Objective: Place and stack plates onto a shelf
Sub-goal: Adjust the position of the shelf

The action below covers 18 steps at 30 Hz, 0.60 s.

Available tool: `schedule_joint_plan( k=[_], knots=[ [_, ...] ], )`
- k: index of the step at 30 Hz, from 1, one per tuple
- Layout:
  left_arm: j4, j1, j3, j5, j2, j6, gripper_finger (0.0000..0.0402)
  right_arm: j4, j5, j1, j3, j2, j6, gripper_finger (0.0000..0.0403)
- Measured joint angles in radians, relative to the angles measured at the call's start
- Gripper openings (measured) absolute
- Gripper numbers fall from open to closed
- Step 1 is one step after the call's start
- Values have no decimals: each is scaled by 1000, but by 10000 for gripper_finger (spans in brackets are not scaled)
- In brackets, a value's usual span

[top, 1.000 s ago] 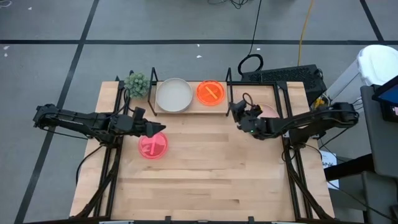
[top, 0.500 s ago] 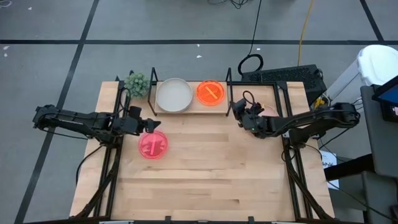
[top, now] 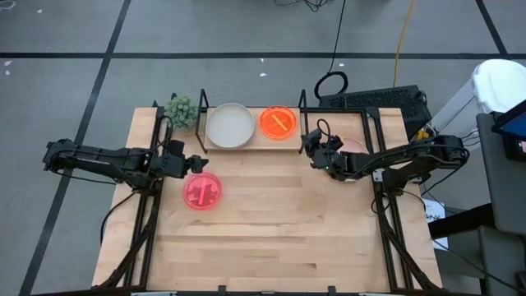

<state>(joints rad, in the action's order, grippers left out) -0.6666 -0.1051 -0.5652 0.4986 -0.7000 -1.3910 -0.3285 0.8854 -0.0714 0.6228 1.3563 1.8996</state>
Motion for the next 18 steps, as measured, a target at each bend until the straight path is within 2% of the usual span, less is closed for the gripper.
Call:
schedule_joint_plan(
  k=[12, 18],
  knots=[
    [-125, 3, 0, 4, 0, -32, 248, 0, 35, -6, 0, -6, 31, 0],
    [-182, 55, 0, 10, 0, 14, 248, -4, 35, -6, 0, -8, 30, 0]
  ],
)
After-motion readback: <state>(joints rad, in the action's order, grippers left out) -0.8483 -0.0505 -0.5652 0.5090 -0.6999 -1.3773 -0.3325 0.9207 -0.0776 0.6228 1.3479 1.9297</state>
